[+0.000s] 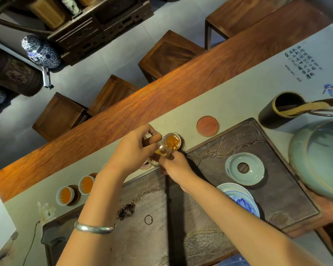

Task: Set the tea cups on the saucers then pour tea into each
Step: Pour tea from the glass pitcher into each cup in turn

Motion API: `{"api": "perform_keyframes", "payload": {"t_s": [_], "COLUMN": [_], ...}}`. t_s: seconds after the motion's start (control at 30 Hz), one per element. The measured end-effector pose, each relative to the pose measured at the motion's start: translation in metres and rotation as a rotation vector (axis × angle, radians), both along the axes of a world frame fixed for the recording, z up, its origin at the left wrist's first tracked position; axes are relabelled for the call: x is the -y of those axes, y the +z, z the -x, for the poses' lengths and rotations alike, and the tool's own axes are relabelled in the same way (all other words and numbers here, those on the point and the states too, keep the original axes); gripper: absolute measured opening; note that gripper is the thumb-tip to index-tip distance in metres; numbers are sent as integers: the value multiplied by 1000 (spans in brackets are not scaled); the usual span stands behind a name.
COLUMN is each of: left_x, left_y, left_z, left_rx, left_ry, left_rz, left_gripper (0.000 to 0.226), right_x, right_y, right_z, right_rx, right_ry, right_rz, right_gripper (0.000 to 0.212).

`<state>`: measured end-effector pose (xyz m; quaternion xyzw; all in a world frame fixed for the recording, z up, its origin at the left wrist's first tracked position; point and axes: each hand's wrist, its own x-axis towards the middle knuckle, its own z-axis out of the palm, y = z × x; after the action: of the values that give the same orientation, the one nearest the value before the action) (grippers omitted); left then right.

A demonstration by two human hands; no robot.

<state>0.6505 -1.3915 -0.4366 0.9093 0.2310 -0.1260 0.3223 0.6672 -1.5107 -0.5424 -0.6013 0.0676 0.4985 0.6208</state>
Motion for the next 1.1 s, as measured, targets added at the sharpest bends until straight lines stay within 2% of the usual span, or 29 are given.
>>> {"api": "perform_keyframes", "payload": {"t_s": [0.57, 0.77, 1.1], "left_x": [4, 2, 3], "left_y": [6, 9, 10], "left_z": [-6, -9, -12], "left_rx": [-22, -48, -47], "left_ry": [-23, -22, -45], "left_rz": [-5, 21, 29], "left_gripper": [15, 15, 15], "right_x": [2, 0, 3], "right_y": [1, 1, -1], "right_z": [-3, -1, -1], "right_rx": [-37, -61, -102], "right_ry": [-29, -41, -55], "right_rz": [5, -22, -42], "right_gripper": [61, 47, 42]}}
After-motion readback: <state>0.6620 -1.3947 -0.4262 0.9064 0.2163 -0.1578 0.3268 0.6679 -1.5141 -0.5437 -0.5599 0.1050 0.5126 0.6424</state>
